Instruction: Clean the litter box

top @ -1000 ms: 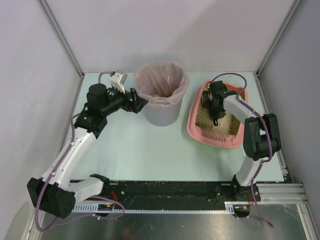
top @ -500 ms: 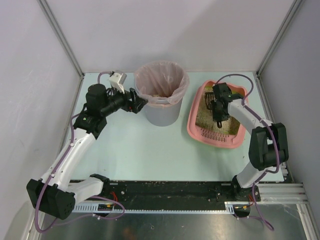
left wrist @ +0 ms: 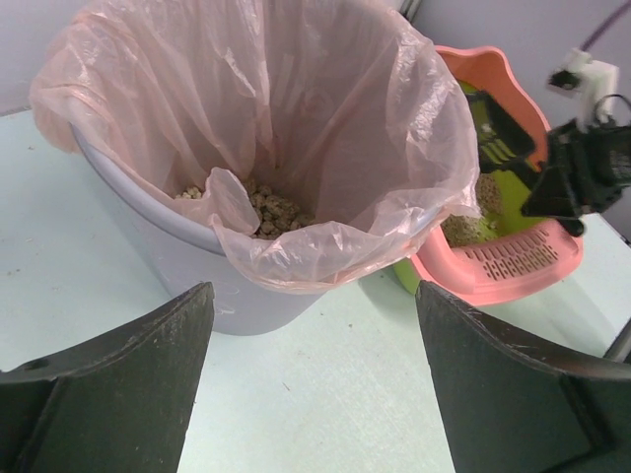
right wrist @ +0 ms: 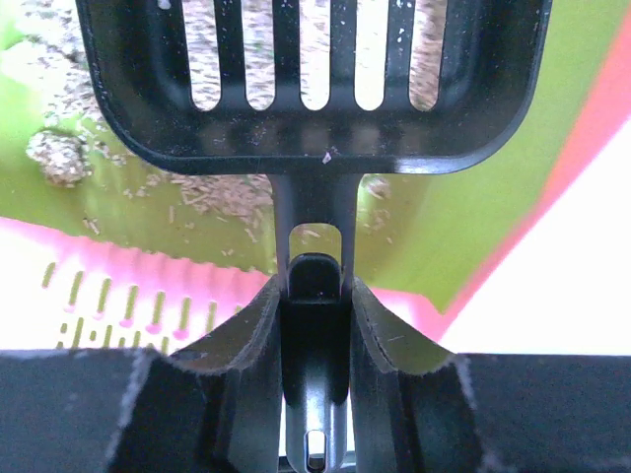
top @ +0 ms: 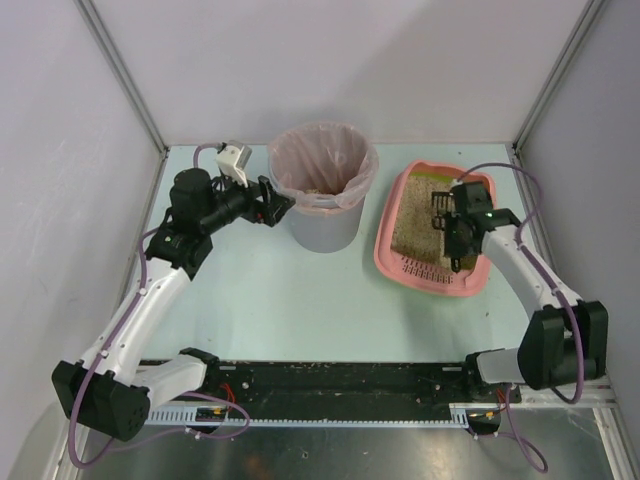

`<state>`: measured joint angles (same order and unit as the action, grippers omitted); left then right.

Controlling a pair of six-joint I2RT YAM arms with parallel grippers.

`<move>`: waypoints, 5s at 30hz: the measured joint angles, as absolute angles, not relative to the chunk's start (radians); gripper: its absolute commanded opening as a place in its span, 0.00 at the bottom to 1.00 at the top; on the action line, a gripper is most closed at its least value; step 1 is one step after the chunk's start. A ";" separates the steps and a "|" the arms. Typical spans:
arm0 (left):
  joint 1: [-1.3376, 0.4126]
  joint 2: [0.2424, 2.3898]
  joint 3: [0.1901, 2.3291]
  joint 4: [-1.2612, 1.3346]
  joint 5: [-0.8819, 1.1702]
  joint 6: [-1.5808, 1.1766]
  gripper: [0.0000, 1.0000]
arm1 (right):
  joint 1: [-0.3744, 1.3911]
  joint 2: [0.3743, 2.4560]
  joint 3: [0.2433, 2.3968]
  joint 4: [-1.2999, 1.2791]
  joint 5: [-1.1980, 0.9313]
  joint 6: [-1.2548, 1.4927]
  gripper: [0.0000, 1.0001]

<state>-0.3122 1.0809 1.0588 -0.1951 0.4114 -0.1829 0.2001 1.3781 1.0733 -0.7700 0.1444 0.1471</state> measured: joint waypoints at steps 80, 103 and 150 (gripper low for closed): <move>-0.271 1.026 1.026 -0.189 0.345 -0.168 0.92 | 0.656 2.021 2.496 -1.353 0.022 0.191 0.00; -0.260 1.036 1.026 -0.189 0.350 -0.175 0.91 | 0.565 1.824 1.946 -0.893 -0.610 0.411 0.00; -0.259 1.036 1.015 -0.189 0.346 -0.174 0.91 | 0.480 1.635 1.115 1.019 -0.762 1.988 0.00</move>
<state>-0.2592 1.0359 1.0149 -0.1890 0.3462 -0.1738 0.4805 1.6352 1.1149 1.0191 -0.7624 1.9877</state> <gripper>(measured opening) 0.907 0.304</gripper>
